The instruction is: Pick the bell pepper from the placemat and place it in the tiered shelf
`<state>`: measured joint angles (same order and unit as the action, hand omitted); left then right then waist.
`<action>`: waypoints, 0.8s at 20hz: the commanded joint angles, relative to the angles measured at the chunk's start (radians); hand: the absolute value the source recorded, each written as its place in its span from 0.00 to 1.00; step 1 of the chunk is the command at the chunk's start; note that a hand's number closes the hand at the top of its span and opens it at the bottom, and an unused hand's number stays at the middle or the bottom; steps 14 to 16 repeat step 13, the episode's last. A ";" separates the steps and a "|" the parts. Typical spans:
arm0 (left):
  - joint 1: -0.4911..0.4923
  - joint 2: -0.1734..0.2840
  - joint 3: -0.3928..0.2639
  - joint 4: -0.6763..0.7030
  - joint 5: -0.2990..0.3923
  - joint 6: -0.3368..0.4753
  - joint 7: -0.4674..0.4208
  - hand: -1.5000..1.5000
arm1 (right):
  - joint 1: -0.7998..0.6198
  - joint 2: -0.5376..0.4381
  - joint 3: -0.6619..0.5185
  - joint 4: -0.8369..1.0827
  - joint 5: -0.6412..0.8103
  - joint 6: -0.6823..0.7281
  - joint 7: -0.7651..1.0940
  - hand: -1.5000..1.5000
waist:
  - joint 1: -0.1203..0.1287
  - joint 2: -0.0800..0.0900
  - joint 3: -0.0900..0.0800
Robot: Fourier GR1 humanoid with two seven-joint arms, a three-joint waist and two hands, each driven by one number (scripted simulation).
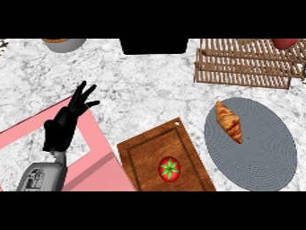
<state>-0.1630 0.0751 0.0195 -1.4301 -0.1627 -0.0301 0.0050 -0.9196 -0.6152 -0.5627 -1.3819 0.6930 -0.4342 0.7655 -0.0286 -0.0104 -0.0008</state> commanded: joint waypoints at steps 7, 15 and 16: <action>0.042 -0.012 0.003 -0.031 -0.006 0.026 0.003 0.50 | 0.382 -0.202 -0.273 -0.288 -0.257 0.430 0.126 0.00 | -0.025 -0.003 0.001; 0.063 0.004 -0.008 -0.062 0.019 -0.026 0.016 0.50 | 0.621 -0.144 -0.567 -0.442 -0.501 0.620 0.072 0.00 | -0.015 -0.002 0.002; 0.063 0.004 -0.008 -0.062 0.019 -0.026 0.016 0.50 | 0.621 -0.144 -0.567 -0.442 -0.501 0.620 0.072 0.00 | -0.015 -0.002 0.002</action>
